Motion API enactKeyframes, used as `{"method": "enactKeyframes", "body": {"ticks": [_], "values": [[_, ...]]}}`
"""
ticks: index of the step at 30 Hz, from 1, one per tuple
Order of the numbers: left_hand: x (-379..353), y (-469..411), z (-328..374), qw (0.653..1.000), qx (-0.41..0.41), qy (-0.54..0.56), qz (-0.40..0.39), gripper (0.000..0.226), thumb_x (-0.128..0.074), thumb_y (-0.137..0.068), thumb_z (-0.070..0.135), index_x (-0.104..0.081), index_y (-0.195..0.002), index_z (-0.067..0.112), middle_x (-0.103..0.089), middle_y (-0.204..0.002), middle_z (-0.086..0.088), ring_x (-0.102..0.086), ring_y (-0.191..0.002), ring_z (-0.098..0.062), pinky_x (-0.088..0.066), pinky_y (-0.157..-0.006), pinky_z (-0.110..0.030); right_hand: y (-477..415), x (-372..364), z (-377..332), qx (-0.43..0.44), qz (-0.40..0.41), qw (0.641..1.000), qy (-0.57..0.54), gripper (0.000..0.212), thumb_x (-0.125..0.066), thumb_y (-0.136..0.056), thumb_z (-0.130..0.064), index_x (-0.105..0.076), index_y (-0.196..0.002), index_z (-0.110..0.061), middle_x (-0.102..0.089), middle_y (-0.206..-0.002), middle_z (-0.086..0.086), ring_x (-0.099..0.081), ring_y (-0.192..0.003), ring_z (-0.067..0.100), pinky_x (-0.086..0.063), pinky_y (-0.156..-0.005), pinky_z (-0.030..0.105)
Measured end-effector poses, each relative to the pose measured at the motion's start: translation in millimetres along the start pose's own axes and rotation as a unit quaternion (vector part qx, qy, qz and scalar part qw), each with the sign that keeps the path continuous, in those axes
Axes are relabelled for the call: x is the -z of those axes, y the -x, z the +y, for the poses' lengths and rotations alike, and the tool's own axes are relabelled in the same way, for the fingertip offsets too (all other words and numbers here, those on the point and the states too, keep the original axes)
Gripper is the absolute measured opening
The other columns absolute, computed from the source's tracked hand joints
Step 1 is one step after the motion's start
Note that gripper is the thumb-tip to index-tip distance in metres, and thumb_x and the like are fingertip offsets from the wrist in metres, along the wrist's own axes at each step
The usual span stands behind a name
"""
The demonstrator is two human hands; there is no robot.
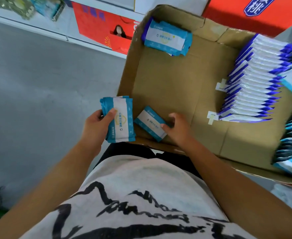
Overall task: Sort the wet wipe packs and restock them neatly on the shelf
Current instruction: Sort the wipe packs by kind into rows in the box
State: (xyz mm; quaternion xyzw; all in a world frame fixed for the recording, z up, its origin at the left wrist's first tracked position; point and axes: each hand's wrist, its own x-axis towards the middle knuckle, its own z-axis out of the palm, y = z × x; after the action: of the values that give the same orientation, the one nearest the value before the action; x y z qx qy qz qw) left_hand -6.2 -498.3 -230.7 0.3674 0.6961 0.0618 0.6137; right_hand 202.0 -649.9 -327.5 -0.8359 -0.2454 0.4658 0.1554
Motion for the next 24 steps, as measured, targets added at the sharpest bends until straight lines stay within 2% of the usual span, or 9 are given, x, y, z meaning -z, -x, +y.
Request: {"method": "enactKeyframes", "body": {"ticks": [3, 7, 10, 12, 14, 17, 19, 22, 24], "values": [[7.2, 3.0, -8.4, 1.0, 0.001, -0.004, 0.008, 0.021, -0.066, -0.099, 0.035, -0.069, -0.113, 0.02, -0.079, -0.102, 0.0, -0.078, -0.091, -0.018, -0.062, -0.078, -0.037, -0.3, -8.1, -6.3, -0.028, -0.038, 0.999, 0.007, 0.066, -0.08, -0.083, -0.034, -0.049, -0.136, -0.011, -0.06, -0.127, 0.008, -0.059, -0.114, 0.023, -0.047, -0.091, 0.032], [11.8, 6.3, -13.6, 1.0, -0.001, 0.0, 0.012, 0.018, -0.066, -0.099, 0.035, -0.069, -0.111, 0.022, -0.079, -0.104, -0.001, -0.077, -0.092, -0.019, -0.063, -0.08, -0.039, -2.5, -13.5, -12.2, -0.039, -0.052, 0.998, 0.025, 0.05, -0.081, -0.082, -0.027, -0.059, -0.123, -0.009, -0.065, -0.117, 0.008, -0.057, -0.094, 0.015, -0.043, -0.078, 0.027], [13.7, 8.2, -13.0, 1.0, -0.007, 0.008, 0.008, 0.017, -0.065, -0.1, 0.037, -0.068, -0.11, 0.025, -0.078, -0.105, 0.0, -0.077, -0.093, -0.019, -0.063, -0.086, -0.042, 0.4, -4.5, -15.7, -0.047, -0.054, 0.996, -0.045, 0.039, -0.081, -0.083, -0.022, -0.064, -0.115, -0.009, -0.068, -0.113, 0.008, -0.061, -0.093, 0.017, -0.047, -0.079, 0.026], [13.4, 9.4, -10.8, 1.0, -0.016, 0.013, 0.004, 0.017, -0.065, -0.1, 0.038, -0.068, -0.11, 0.025, -0.078, -0.106, 0.001, -0.077, -0.094, -0.018, -0.062, -0.088, -0.044, 12.1, 8.5, -23.0, -0.028, -0.017, 0.993, -0.115, 0.031, -0.079, -0.085, -0.018, -0.064, -0.111, -0.01, -0.067, -0.106, 0.002, -0.063, -0.092, 0.017, -0.048, -0.076, 0.017], [11.7, 10.3, -6.5, 0.999, -0.027, 0.019, -0.002, 0.023, -0.064, -0.099, 0.039, -0.067, -0.115, 0.023, -0.078, -0.107, 0.0, -0.077, -0.095, -0.019, -0.062, -0.09, -0.046, 26.8, 26.0, -33.4, 0.0, 0.025, 0.985, -0.172, 0.024, -0.077, -0.086, -0.013, -0.065, -0.107, -0.011, -0.066, -0.097, -0.006, -0.063, -0.086, 0.009, -0.047, -0.071, 0.007], [7.2, 10.0, 4.5, 0.998, -0.046, 0.035, -0.018, 0.025, -0.065, -0.099, 0.039, -0.067, -0.117, 0.021, -0.078, -0.106, 0.0, -0.077, -0.095, -0.019, -0.061, -0.091, -0.047, 41.9, 54.8, -44.6, 0.042, 0.043, 0.969, -0.239, 0.017, -0.077, -0.086, -0.014, -0.069, -0.1, -0.022, -0.073, -0.099, -0.006, -0.069, -0.09, 0.007, -0.055, -0.077, 0.017], [4.1, 8.1, 14.3, 0.996, -0.062, 0.047, -0.033, 0.019, -0.065, -0.099, 0.038, -0.067, -0.113, 0.025, -0.078, -0.106, 0.001, -0.077, -0.094, -0.018, -0.062, -0.089, -0.045, 48.8, 71.2, -52.0, 0.06, 0.032, 0.947, -0.314, 0.021, -0.076, -0.087, -0.012, -0.069, -0.101, -0.025, -0.075, -0.101, -0.003, -0.071, -0.094, 0.012, -0.058, -0.079, 0.024], [1.5, 3.7, 32.1, 0.993, -0.084, 0.059, -0.049, 0.014, -0.065, -0.1, 0.037, -0.066, -0.111, 0.028, -0.078, -0.105, 0.003, -0.078, -0.093, -0.018, -0.063, -0.086, -0.044, 55.4, 88.9, -66.5, 0.07, 0.034, 0.921, -0.382, 0.028, -0.073, -0.089, -0.007, -0.064, -0.115, -0.014, -0.075, -0.105, 0.004, -0.073, -0.091, 0.011, -0.056, -0.07, 0.02], [0.2, 1.0, 44.1, 0.991, -0.101, 0.05, -0.065, 0.016, -0.065, -0.1, 0.036, -0.067, -0.112, 0.025, -0.079, -0.104, 0.002, -0.078, -0.093, -0.019, -0.063, -0.087, -0.045, 56.2, 95.7, -77.8, 0.073, 0.03, 0.915, -0.396, 0.028, -0.072, -0.089, -0.008, -0.062, -0.115, -0.01, -0.077, -0.1, 0.004, -0.073, -0.086, 0.012, -0.055, -0.066, 0.02]]}}
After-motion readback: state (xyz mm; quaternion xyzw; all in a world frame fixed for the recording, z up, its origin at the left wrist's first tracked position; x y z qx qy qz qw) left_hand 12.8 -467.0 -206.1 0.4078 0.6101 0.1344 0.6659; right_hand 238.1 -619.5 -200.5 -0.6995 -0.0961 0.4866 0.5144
